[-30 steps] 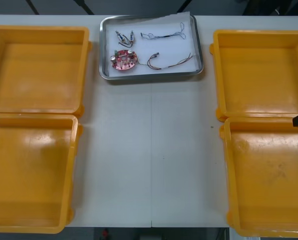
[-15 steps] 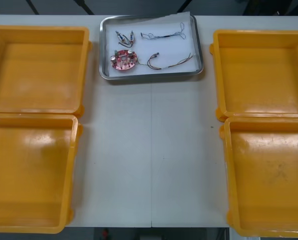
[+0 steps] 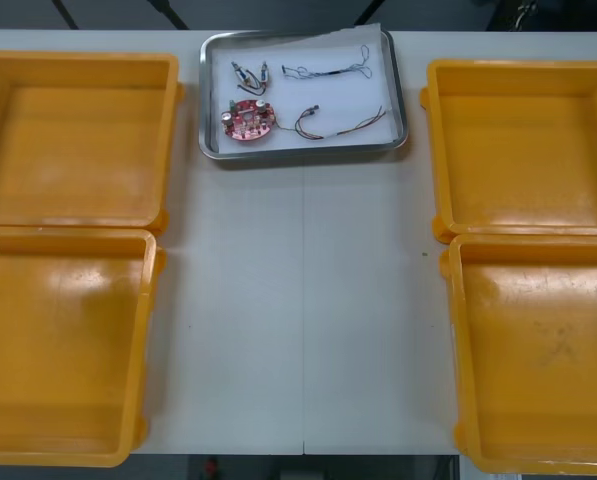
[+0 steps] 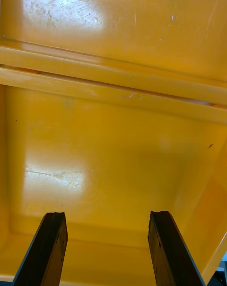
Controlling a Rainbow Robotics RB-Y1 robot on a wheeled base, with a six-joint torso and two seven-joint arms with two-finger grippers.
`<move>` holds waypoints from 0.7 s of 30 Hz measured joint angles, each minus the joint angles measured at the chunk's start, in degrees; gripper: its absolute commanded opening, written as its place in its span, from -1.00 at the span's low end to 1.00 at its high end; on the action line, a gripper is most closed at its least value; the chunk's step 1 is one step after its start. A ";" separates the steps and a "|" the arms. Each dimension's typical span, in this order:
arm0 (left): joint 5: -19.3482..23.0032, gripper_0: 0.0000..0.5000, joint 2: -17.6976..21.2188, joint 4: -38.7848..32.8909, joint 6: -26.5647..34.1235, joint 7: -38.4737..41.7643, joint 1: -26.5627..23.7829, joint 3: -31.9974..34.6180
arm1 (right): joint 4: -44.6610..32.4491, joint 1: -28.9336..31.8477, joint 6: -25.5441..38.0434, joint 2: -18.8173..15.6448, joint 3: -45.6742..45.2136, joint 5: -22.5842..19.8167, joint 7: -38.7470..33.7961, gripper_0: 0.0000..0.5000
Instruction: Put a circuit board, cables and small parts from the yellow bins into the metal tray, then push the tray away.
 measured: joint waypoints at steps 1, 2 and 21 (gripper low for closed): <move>0.00 1.00 0.00 0.00 0.00 0.00 0.00 0.00 | 0.00 0.00 0.00 0.00 0.00 0.00 0.00 1.00; 0.00 1.00 0.00 0.00 0.00 0.00 0.00 0.00 | 0.00 0.01 0.00 0.00 0.00 0.00 0.00 1.00; 0.00 1.00 0.00 0.00 0.00 0.00 0.00 0.00 | 0.00 0.05 0.00 0.00 0.00 0.00 0.00 1.00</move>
